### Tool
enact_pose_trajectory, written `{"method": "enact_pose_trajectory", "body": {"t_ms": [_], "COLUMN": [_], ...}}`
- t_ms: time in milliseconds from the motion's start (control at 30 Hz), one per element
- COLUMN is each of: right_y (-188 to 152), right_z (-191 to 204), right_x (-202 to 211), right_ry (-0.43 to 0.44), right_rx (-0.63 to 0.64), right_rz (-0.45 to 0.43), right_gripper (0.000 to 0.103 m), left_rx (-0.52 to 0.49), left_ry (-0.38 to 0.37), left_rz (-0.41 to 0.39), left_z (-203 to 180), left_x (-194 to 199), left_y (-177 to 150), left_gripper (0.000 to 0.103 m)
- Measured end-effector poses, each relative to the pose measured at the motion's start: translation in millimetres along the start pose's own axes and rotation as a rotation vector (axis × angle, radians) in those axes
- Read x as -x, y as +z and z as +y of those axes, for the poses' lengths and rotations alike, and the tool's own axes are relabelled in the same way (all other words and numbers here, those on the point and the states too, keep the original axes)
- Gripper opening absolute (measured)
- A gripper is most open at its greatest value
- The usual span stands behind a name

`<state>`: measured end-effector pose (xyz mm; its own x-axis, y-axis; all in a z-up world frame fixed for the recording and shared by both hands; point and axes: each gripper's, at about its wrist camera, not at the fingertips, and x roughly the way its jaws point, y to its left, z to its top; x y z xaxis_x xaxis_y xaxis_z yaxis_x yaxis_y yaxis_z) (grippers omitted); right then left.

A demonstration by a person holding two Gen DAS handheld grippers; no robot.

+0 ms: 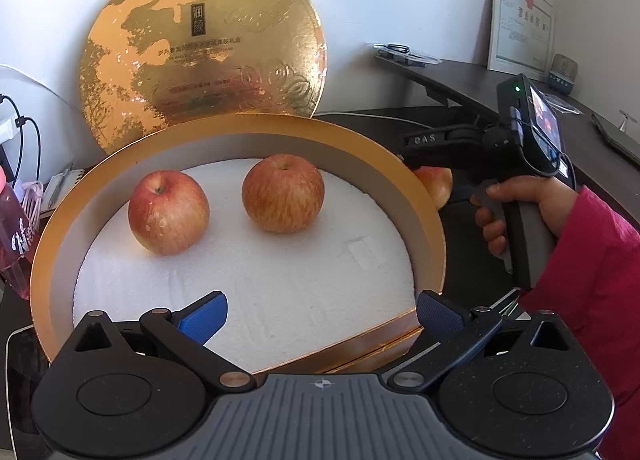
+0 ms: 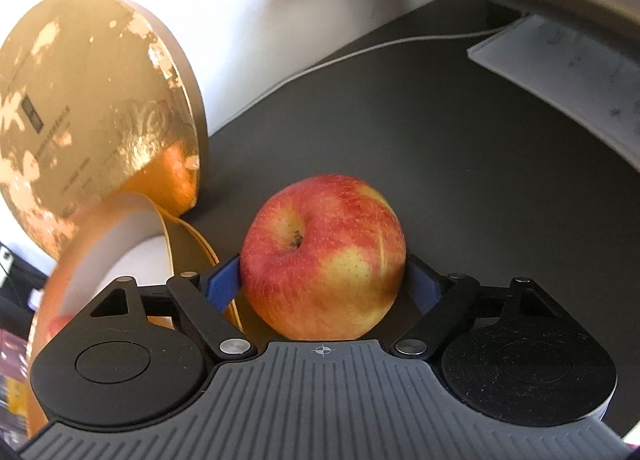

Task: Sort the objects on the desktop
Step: 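Close the right tool around the third red apple and lift it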

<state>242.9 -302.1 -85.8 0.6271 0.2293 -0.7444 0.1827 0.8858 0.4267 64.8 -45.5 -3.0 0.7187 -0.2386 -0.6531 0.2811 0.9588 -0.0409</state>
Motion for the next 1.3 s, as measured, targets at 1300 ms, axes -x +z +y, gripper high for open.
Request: {"method": "enact_pose_trajectory", "body": {"t_ms": [1300], "right_y": [-39], "right_z": [-17], "right_x": [27], "right_ry": [-0.248], "right_rx": [0.384], "right_rz": [-0.138], "right_gripper": [0.103], "left_rx": [-0.024], "left_ry": [-0.03], "left_rz": [0.009], "left_z": [-13], "left_x": [7], "left_y": [-13], "left_gripper": [0.102]}}
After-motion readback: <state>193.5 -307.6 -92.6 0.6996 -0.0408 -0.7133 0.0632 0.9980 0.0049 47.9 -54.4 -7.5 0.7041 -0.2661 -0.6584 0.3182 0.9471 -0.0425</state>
